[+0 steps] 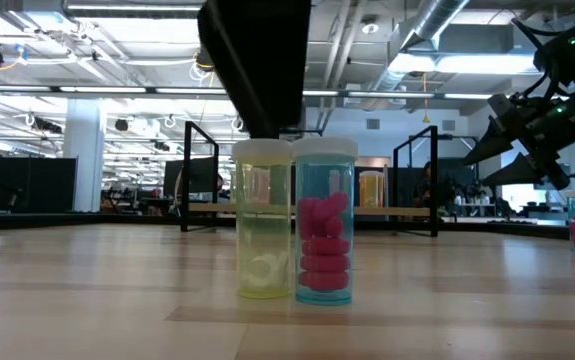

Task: Pick and place medicine bottles onto shelf by color
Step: Put the yellow pill bottle on the shelf

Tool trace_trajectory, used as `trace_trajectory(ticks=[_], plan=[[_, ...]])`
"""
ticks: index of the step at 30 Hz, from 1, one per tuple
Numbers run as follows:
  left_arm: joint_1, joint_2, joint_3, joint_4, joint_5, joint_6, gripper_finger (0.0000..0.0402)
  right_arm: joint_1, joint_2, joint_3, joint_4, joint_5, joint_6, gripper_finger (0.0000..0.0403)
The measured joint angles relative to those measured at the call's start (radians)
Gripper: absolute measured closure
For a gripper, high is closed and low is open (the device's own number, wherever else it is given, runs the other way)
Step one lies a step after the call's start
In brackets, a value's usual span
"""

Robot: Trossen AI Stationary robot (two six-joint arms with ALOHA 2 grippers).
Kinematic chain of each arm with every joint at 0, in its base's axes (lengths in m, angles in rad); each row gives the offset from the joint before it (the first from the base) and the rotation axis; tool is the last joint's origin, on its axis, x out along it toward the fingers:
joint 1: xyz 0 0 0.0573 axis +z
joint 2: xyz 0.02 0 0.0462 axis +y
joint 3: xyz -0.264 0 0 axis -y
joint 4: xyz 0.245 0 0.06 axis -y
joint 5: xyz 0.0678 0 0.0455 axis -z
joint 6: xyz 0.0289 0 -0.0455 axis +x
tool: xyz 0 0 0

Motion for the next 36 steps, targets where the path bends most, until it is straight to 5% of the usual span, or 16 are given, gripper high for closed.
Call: trace_trajectory(ticks=[8,18,36], plan=[[0.008,0.049,-0.001,0.001,0.052,-0.012,0.0129,0.000,0.000,0.000,0.000,0.000,0.000,0.0097],[0.010,0.065,0.000,-0.005,-0.026,-0.011,0.0136,0.000,0.000,0.000,0.000,0.000,0.000,0.0097],[0.040,0.065,0.000,-0.035,-0.018,0.008,0.0251,0.000,0.000,0.000,0.000,0.000,0.000,0.0097]])
